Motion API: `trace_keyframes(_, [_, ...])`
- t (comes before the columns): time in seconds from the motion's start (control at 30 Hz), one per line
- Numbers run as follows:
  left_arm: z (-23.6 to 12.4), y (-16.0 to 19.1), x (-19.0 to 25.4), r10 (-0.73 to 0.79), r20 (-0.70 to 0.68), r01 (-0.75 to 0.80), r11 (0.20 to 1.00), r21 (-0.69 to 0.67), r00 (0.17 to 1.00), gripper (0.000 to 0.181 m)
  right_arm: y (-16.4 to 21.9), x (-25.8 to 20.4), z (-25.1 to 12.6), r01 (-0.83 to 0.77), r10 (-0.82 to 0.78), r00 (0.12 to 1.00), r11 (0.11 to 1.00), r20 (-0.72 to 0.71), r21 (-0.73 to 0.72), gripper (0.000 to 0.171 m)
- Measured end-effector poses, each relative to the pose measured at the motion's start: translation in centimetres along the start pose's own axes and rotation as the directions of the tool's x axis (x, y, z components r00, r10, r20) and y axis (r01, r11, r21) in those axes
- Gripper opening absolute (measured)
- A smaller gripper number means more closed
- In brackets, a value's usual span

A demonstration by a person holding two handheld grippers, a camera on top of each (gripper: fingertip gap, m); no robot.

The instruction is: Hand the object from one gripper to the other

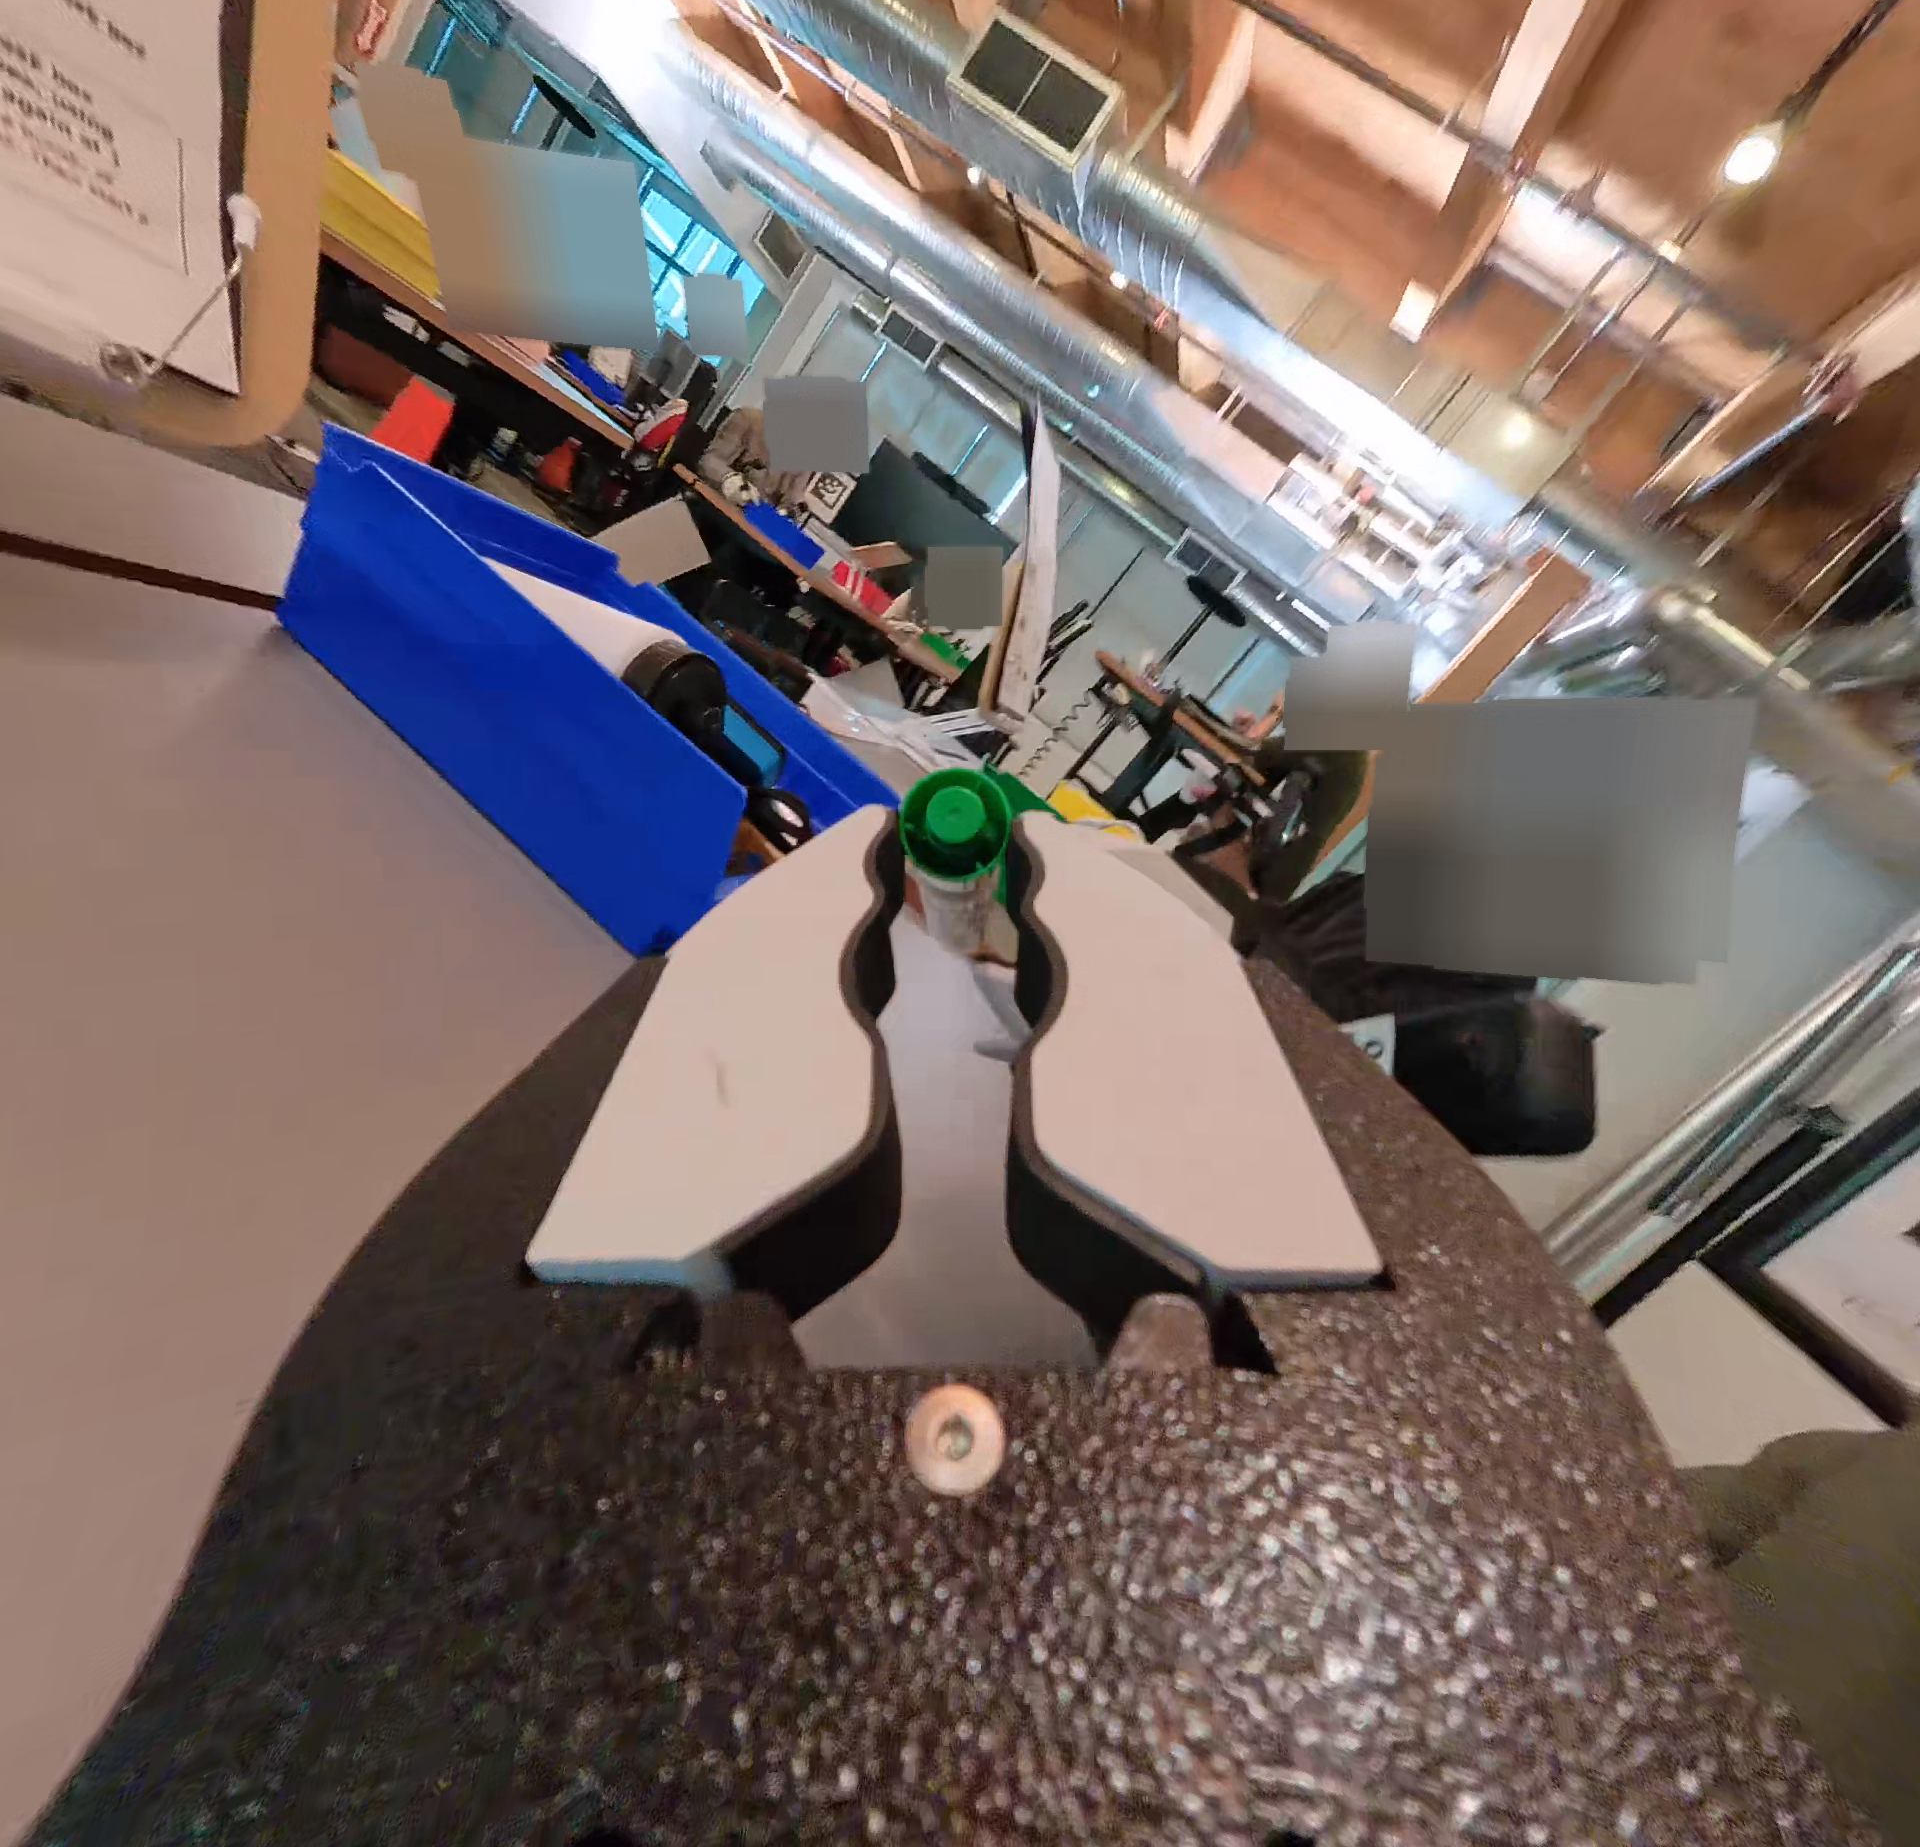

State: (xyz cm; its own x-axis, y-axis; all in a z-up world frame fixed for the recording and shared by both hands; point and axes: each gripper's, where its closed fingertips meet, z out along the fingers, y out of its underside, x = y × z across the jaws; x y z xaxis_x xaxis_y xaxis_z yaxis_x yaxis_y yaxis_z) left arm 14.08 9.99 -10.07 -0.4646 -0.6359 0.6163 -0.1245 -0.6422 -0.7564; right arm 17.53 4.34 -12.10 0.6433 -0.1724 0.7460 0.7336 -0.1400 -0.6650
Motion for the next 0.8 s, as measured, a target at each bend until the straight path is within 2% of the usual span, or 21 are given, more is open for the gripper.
trace_keyframes(0.1, [0.0,-0.1,0.2,-0.043,-0.019,0.043,0.999,0.016,0.999,0.018,0.2,-0.8,0.6,0.086,-0.087,0.996,0.996,-0.005,-0.026,0.035])
trace_keyframes(0.17, [0.2,0.2,0.3,-0.037,-0.015,0.037,0.999,0.0,0.999,0.018,0.4,-0.9,1.1,0.13,-0.132,0.991,0.989,-0.036,-0.066,0.02])
trace_keyframes(0.23, [0.1,0.1,0.3,-0.005,0.005,0.005,1.0,-0.002,1.0,0.018,0.6,-0.9,1.4,0.158,-0.164,0.986,0.981,-0.042,-0.108,0.019])
trace_keyframes(0.37, [-0.2,-0.4,0.7,0.057,0.003,-0.057,0.998,0.001,0.998,0.019,0.1,-1.5,1.6,0.0,0.001,1.0,0.997,0.017,-0.071,0.019])
trace_keyframes(0.47, [-0.3,-0.7,1.8,0.165,-0.036,-0.165,0.986,0.012,0.986,0.018,-0.6,-2.2,1.4,-0.235,0.234,0.963,0.972,0.131,-0.008,0.019])
trace_keyframes(0.53, [-0.3,-0.4,2.5,0.252,-0.06,-0.253,0.968,-0.001,0.966,0.019,-1.4,-2.3,1.1,-0.424,0.406,0.885,0.905,0.226,0.035,0.019])
trace_keyframes(0.63, [-0.1,0.3,3.1,0.377,-0.091,-0.381,0.924,-0.025,0.922,0.031,-2.5,-2.4,0.4,-0.673,0.601,0.693,0.738,0.399,0.056,0.019])
trace_keyframes(0.8, [0.1,2.2,3.3,0.446,-0.185,-0.465,0.882,-0.077,0.876,0.038,-3.8,-3.8,-1.2,-0.836,0.66,0.412,0.547,0.628,-0.027,0.019])
